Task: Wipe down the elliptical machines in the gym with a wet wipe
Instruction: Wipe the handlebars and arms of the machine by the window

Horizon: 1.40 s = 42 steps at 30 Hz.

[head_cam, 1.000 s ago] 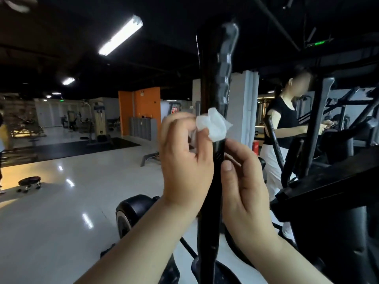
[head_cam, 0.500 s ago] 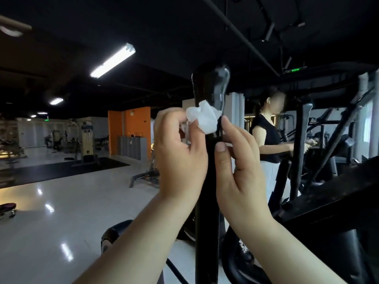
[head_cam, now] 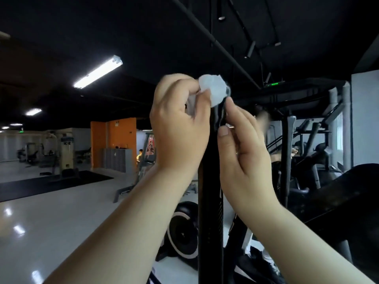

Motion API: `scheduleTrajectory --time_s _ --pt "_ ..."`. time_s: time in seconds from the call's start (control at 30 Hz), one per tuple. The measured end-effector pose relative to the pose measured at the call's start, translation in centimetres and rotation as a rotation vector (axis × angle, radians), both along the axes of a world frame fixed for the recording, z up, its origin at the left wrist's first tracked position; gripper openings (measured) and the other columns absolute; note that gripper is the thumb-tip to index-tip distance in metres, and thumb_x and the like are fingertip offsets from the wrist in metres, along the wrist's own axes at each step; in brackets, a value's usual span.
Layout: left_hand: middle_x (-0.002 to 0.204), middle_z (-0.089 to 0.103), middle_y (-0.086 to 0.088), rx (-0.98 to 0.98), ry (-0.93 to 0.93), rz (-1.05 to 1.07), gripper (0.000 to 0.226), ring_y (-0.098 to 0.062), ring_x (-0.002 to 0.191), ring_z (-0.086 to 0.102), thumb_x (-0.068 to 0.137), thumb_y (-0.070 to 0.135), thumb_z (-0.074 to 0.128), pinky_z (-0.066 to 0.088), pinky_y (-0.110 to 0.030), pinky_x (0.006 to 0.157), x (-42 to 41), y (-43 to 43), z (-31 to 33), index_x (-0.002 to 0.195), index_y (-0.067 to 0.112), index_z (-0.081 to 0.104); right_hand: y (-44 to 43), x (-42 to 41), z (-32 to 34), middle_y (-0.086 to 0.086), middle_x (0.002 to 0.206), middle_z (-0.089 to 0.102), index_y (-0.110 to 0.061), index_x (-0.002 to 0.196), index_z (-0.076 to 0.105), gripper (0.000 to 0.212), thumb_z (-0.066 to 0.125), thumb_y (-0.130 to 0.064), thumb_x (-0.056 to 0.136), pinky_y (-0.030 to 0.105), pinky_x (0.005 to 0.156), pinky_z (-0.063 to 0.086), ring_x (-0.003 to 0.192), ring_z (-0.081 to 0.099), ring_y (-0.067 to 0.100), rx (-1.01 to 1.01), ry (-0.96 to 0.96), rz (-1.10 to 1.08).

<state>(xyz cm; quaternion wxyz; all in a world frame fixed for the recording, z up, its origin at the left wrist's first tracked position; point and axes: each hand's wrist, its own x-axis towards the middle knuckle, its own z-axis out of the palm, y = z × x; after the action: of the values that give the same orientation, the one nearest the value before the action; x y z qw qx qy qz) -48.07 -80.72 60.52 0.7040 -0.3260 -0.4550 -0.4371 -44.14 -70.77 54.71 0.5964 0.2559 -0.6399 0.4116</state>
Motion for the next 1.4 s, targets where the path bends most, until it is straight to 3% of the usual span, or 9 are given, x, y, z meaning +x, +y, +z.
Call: scheduleTrajectory --time_s 0.27,0.43,0.6,0.73,0.87,1.07,1.27,1.4 --pt "0.100 0.064 0.000 -0.126 -0.029 -0.098 0.005 -0.007 0.095 0.061 0.092 0.002 0.071 0.045 -0.014 0.087 -0.7 -0.8 -4.1 0.095 0.002 0.075 -0.6 -0.4 1.0 -0.002 0.156 0.041 -0.012 0.150 0.045 0.046 0.050 -0.005 0.105 0.015 0.116 0.029 0.145 0.032 -0.004 -0.039 0.019 -0.017" --pt "0.097 0.065 -0.002 -0.014 -0.030 -0.094 0.012 -0.005 0.091 0.058 0.087 -0.003 0.068 0.044 -0.011 0.084 -0.8 -0.6 -0.4 0.092 0.005 0.075 -0.6 -0.4 -0.1 -0.006 0.160 0.038 -0.015 0.151 0.045 0.046 0.050 -0.008 0.105 0.014 0.117 0.027 0.147 0.030 -0.003 -0.019 0.004 -0.082" --pt "0.102 0.067 -0.005 -0.079 -0.070 -0.102 0.014 -0.008 0.096 0.061 0.096 0.000 0.063 0.046 -0.015 0.087 -0.8 -0.5 -3.1 0.099 0.004 0.076 0.0 -0.4 -1.7 -0.010 0.157 0.042 -0.024 0.150 0.044 0.047 0.047 -0.009 0.106 0.043 0.123 0.025 0.147 0.030 -0.002 0.031 -0.009 -0.105" --pt "0.104 0.068 -0.004 -0.140 -0.122 -0.101 0.023 -0.011 0.099 0.065 0.092 -0.013 0.061 0.049 -0.017 0.090 -0.4 -0.8 -8.5 0.101 0.002 0.075 0.1 -0.6 -3.2 -0.007 0.157 0.041 -0.021 0.150 0.039 0.051 0.048 0.001 0.105 0.016 0.118 0.025 0.147 0.029 -0.002 0.026 -0.046 0.033" --pt "0.101 0.066 -0.004 -0.192 -0.164 -0.043 0.030 -0.012 0.097 0.064 0.083 -0.022 0.066 0.048 -0.018 0.089 0.1 -1.2 -11.4 0.101 0.000 0.075 0.5 -0.9 -4.1 0.002 0.160 0.037 -0.008 0.152 0.036 0.051 0.044 0.005 0.104 0.024 0.121 0.026 0.151 0.028 0.009 0.063 -0.028 0.081" --pt "0.102 0.067 -0.010 -0.118 -0.163 -0.078 0.021 -0.017 0.098 0.066 0.089 -0.011 0.065 0.054 -0.027 0.087 -0.1 -0.8 -6.8 0.101 0.002 0.076 0.5 -0.5 -4.5 0.010 0.160 0.037 -0.002 0.152 0.036 0.049 0.045 0.004 0.104 0.029 0.123 0.026 0.151 0.029 0.013 0.079 -0.053 0.097" --pt "0.105 0.068 -0.011 -0.233 -0.181 -0.014 0.033 -0.021 0.100 0.068 0.082 -0.027 0.065 0.054 -0.030 0.091 0.5 -1.8 -14.3 0.103 -0.004 0.075 0.4 -0.5 -7.1 0.012 0.162 0.033 -0.004 0.154 0.028 0.060 0.051 0.009 0.100 0.027 0.123 0.025 0.152 0.026 0.013 0.077 -0.107 0.142" --pt "0.104 0.069 -0.013 -0.314 -0.215 -0.040 0.028 -0.023 0.098 0.068 0.082 -0.024 0.068 0.055 -0.030 0.090 0.7 -2.6 -16.2 0.102 -0.006 0.075 0.4 -0.4 -8.9 0.014 0.162 0.030 -0.006 0.152 0.025 0.061 0.049 0.015 0.100 0.031 0.124 0.023 0.153 0.023 0.013 0.091 -0.112 0.091"
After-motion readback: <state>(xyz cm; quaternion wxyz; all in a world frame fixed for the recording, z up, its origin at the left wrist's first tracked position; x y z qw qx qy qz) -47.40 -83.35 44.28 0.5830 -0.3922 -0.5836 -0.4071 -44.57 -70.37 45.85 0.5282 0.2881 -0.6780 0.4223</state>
